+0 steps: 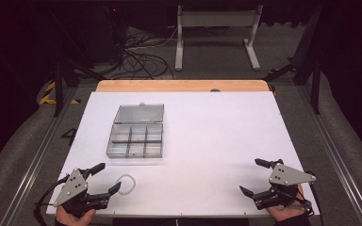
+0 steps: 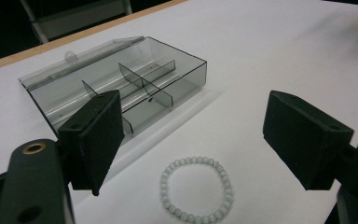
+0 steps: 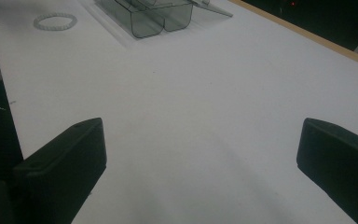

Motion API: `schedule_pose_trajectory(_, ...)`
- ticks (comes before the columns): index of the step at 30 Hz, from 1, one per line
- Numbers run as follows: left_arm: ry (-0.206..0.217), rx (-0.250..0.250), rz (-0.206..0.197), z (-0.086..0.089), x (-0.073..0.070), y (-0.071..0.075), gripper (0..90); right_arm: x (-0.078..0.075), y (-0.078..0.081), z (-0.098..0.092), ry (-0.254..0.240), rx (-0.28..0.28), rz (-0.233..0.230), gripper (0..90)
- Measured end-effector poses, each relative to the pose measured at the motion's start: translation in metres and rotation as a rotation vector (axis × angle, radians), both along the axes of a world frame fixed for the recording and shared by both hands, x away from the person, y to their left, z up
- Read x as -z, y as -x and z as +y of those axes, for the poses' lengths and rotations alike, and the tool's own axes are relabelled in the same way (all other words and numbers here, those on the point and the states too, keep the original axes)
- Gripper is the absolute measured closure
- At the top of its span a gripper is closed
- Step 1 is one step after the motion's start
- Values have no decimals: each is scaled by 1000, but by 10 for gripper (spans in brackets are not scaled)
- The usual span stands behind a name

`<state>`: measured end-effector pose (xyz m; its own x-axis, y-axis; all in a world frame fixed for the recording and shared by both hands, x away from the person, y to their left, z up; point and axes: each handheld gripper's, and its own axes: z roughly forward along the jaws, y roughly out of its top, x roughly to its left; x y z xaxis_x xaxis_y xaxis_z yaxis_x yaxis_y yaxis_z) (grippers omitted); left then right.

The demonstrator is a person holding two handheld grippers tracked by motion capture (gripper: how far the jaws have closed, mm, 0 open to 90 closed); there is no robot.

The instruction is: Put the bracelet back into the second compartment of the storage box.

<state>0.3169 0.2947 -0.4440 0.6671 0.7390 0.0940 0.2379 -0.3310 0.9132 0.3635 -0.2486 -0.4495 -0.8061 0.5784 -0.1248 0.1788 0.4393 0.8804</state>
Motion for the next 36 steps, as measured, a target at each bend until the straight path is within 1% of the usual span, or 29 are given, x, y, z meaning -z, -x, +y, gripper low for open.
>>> schedule_pose_trajectory(8,1,-2,8,0,-1,1,209,2,-1,2,4,-13,6,23)
schedule_pose_trajectory(15,6,-5,3,0,-1,1,209,1,0,3,4,-17,7,23)
schedule_pose_trajectory(20,7,-6,9,1,-2,0,211,2,-1,4,10,-20,12,23)
schedule_pose_trajectory(23,6,-2,17,1,-3,0,217,2,-1,4,9,-21,14,24)
schedule_pose_trajectory(26,12,1,36,1,-4,-2,223,3,-1,5,14,-26,16,24)
schedule_pose_trajectory(28,3,-1,37,0,-5,-4,225,3,-1,5,14,-28,18,24)
schedule_pose_trajectory(29,2,0,44,0,-6,-5,226,3,-1,6,16,-29,18,24)
schedule_pose_trajectory(30,8,2,56,0,-7,-6,226,3,-1,6,16,-29,21,24)
schedule_pose_trajectory(31,5,4,53,0,-8,-7,226,3,-1,6,18,-30,21,25)
schedule_pose_trajectory(32,12,5,65,-1,-9,-8,228,3,-2,6,18,-32,23,25)
schedule_pose_trajectory(36,4,10,76,-3,-12,-12,232,4,-2,7,20,-37,30,25)
